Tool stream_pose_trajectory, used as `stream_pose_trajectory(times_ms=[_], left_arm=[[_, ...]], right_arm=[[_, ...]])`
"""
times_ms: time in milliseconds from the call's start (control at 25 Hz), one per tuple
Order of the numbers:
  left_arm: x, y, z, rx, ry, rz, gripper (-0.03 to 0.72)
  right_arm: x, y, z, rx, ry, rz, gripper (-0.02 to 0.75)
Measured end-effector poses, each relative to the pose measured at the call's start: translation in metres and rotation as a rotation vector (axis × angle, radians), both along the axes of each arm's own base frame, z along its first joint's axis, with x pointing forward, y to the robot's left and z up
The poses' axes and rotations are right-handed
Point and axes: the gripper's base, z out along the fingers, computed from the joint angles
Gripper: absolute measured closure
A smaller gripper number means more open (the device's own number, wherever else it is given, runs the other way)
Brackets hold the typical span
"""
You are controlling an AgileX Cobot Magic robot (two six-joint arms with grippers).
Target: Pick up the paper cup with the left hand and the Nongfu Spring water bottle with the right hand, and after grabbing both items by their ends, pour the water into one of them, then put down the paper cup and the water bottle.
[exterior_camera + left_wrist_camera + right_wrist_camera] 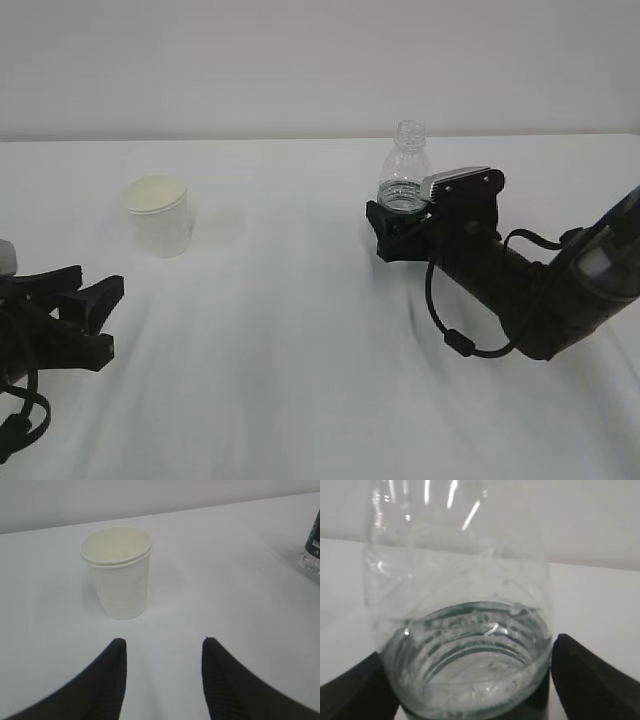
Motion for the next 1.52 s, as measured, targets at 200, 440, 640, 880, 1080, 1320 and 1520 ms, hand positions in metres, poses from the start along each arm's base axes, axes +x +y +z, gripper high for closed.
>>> stream_pose_trajectory(times_ms=[200, 440, 640, 880, 1080, 1320, 1520], left_arm=[[0.0, 0.0, 0.0, 0.0, 0.0, 0.0, 0.341], [0.0, 0.0, 0.0, 0.0, 0.0, 0.0, 0.342], [0.0, 0.0, 0.0, 0.0, 0.0, 0.0, 0.342], [0.0, 0.0, 0.0, 0.0, 0.0, 0.0, 0.342], [0.0, 0.0, 0.0, 0.0, 0.0, 0.0, 0.343], [0.0, 0.0, 0.0, 0.0, 0.0, 0.0, 0.343], [0.0, 0.0, 0.0, 0.0, 0.0, 0.0, 0.343]], right_arm=[[0.0017, 0.0001, -0.0009, -0.011, 0.016, -0.003, 0.068], [0.0015, -0.0001, -0.0024, -0.018, 0.031, -0.004, 0.069], [0.0015, -0.0003, -0.0032, -0.022, 0.039, -0.006, 0.074], [0.0015, -0.0003, -0.0032, -0.022, 0.039, -0.006, 0.118], [0.0015, -0.0003, -0.0032, -0.023, 0.038, -0.006, 0.208], [0.0015, -0.0003, -0.0032, -0.024, 0.038, -0.006, 0.272], [0.0014, -0.0003, -0.0034, -0.025, 0.038, -0.006, 0.328]])
